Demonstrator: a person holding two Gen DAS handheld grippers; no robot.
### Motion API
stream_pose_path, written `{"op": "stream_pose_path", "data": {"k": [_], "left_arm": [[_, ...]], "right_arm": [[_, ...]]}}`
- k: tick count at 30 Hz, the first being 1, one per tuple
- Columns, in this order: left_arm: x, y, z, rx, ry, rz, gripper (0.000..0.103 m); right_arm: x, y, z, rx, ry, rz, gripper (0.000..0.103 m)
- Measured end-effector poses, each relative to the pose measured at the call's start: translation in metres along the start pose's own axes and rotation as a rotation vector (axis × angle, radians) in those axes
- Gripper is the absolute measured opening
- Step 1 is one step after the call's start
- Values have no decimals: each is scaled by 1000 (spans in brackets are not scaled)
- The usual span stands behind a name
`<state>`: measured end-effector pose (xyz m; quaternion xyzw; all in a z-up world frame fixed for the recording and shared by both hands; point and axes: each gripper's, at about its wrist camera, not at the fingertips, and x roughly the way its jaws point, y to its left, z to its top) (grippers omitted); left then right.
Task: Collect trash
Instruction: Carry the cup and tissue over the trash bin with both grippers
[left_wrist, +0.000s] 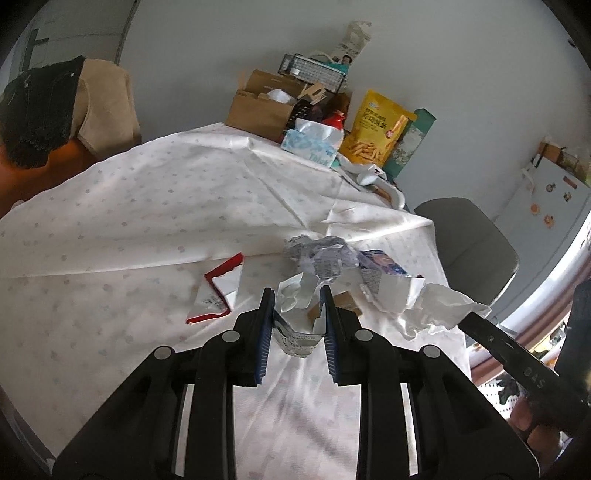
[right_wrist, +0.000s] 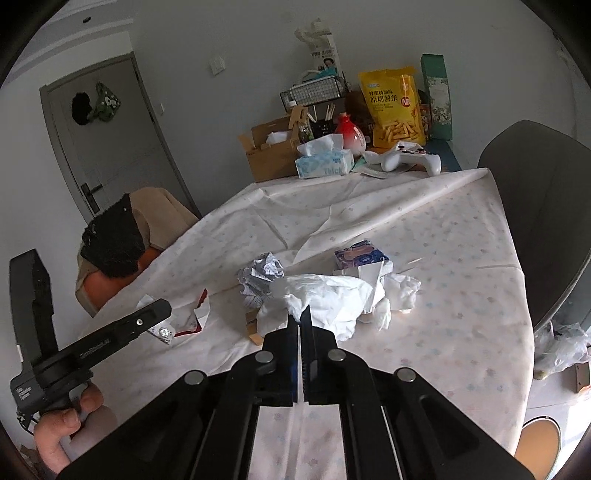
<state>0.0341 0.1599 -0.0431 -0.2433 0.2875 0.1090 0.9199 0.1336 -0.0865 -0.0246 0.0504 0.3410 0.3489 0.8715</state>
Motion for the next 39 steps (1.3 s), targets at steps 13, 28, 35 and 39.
{"op": "stream_pose_path", "data": {"k": [13,28,35,39], "left_arm": [[8,-91,-5,149,15,-120,25],[48,-224,-46,353,139,-286,25],[65,-279,-74,445,203,-332,25],[73,-309,-91,493,238,-349,25]], "right_arm": [[-74,-78,-14,108,-84,-97,3],[-146,-206,-70,290,-99,-343,3],[-166,-255,-105,378,-85,-406,3],[-173,-280,-126,430,-73,-428,3]]}}
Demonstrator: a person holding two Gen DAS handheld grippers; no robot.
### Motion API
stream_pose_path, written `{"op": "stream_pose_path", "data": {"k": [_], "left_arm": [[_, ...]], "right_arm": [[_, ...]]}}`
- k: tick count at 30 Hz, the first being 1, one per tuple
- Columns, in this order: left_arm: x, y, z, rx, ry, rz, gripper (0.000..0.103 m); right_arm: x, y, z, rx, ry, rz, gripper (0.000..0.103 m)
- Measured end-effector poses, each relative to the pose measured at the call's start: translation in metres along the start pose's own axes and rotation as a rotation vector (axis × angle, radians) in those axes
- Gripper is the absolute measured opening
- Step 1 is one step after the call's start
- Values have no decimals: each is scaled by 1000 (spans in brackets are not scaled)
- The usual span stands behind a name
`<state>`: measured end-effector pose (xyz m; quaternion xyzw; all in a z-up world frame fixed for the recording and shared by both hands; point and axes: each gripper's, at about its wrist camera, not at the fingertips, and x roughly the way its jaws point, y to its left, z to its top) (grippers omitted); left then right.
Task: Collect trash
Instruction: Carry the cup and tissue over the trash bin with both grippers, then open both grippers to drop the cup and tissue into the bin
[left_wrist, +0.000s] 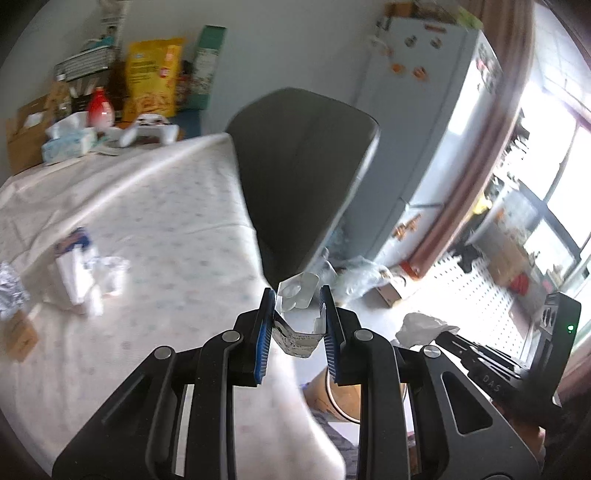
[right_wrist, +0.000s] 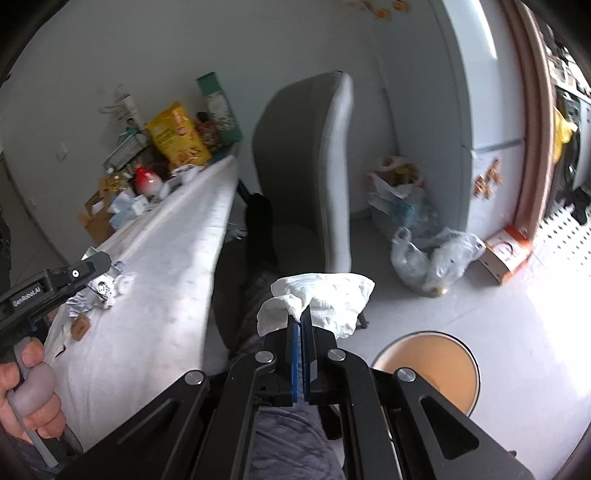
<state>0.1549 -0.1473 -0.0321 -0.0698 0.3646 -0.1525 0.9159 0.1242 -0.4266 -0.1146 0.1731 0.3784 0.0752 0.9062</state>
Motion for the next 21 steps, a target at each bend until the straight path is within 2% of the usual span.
{"op": "stream_pose_path", "data": {"k": [7,21], "left_arm": [[30,-40,-2,66,56,-27,25],[92,-93,-18,151,185,-66,25]], "right_arm": [[12,-43,-16,75,32,-36,3],[45,-108,-49,194,101,-71,3]]}}
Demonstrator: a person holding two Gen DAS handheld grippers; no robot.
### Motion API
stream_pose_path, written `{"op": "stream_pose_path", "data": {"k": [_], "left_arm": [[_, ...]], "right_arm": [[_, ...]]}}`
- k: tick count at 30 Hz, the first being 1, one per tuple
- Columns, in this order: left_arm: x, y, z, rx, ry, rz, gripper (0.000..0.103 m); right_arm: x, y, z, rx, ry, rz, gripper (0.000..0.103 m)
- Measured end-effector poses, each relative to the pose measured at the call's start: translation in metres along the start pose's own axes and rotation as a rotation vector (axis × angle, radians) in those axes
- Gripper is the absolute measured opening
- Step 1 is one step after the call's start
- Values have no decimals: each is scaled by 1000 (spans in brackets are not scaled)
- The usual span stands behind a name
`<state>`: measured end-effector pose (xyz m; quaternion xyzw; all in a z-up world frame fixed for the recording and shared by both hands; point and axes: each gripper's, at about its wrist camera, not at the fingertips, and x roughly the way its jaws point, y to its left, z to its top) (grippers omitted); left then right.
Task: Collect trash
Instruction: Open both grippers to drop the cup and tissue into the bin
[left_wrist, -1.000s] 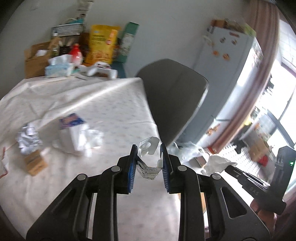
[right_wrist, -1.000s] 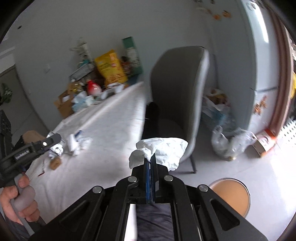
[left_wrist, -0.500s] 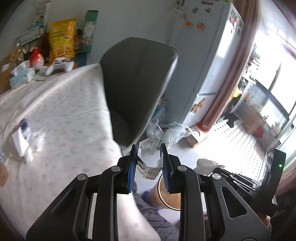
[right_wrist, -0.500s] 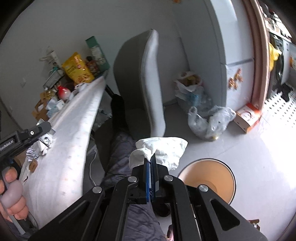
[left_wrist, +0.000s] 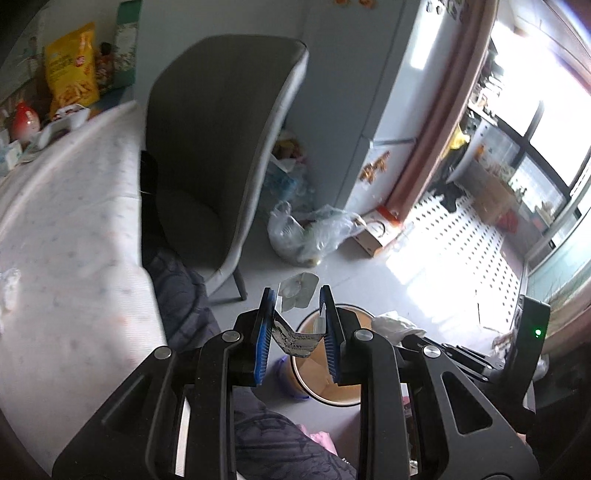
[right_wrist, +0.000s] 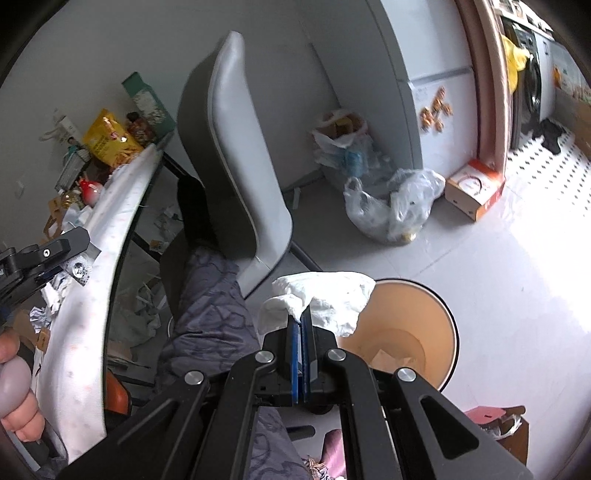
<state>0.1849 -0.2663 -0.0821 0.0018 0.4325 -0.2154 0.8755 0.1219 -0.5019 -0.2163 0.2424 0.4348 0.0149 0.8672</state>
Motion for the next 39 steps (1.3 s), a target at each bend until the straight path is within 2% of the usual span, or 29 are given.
{"op": "stream_pose_path", "data": {"k": [4,6,8,9,15,23,28,29,30,32,36,39], "left_arm": [[16,-8,-1,10,36,-5,25],[22,-12,-1,16,48,-4,25],[27,-17,-1,24,60,-4,25],[30,-21,-2,31,65,-5,25],[47,-38,1,64,98,-28,25],[78,-75,-2,119,166,-78,25],[96,-98,-5,140,206,-113,30],[97,-99,-5,137,210,-118,36],[99,-101,-5,132,217,-127,54],[99,-100,-4,123,208,-125,74],[87,-92,0,110,170,-73,85],[73,-84,4,104,142,-60,88]], "right_arm": [[19,-20,-1,54,36,-5,7],[27,-30,-2,87,57,-5,13],[26,-37,-3,112,42,-13,58],[22,-40,-3,111,23,-21,61],[4,-60,1,139,-5,-43,61],[-38,-83,8,166,-91,-99,70],[-53,-98,10,199,-122,-135,70],[-54,-99,10,202,-126,-138,70],[-56,-100,11,203,-131,-141,70],[-57,-100,12,205,-135,-140,70],[-57,-98,12,202,-131,-137,70],[-55,-93,12,195,-123,-129,70]]}}
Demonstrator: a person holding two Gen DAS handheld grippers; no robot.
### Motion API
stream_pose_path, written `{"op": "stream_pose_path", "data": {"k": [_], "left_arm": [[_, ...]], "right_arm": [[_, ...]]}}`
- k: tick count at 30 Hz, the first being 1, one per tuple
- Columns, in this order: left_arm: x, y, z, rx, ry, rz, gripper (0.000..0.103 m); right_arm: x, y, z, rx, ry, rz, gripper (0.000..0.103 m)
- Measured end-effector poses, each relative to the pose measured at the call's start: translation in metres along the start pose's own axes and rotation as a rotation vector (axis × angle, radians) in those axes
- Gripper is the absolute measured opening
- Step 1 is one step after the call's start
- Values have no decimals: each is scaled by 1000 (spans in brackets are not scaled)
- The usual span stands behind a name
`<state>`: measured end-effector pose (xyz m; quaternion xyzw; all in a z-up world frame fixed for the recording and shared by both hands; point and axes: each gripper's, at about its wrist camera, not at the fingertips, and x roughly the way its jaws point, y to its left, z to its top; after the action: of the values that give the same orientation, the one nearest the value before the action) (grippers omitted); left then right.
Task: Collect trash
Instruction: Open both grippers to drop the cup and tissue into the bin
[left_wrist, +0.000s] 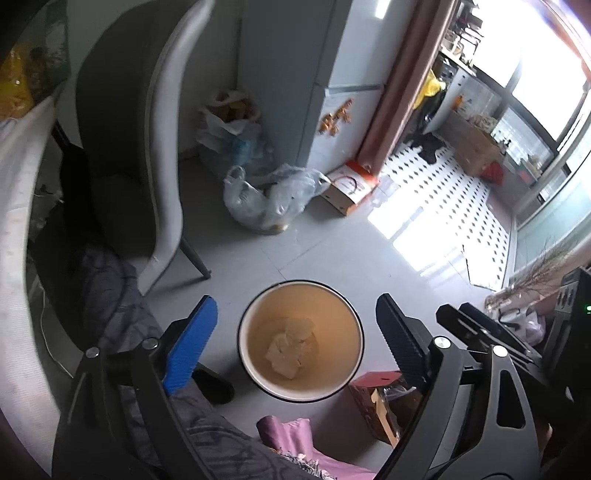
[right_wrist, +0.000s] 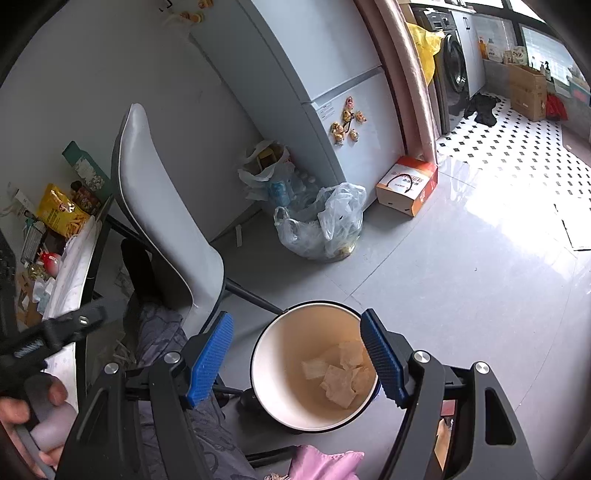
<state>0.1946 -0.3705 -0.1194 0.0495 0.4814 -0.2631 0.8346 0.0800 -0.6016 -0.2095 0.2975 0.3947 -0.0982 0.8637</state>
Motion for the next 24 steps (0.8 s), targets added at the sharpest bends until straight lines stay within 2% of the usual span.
{"op": "stream_pose_path", "data": {"k": [5,8,13,16,24], "left_arm": [[-31,18,-3,-38,-57,23,92],[-53,37,-10,-94,-93,45,92],[-84,65,-20,-149,-150,75,92],[-103,80,-25,-182,-190,75,92],[-151,124,-50,-259,-285,98,93]], "right_arm": [[-3,21,0,-42,-4,27,77],[-7,35,-1,-67,-17,43,80],[-7,62,-2,-114,-3,62,82],[-13,86,-3,-147,-13,75,86],[-34,157,-11,-248,-37,127,89]]}}
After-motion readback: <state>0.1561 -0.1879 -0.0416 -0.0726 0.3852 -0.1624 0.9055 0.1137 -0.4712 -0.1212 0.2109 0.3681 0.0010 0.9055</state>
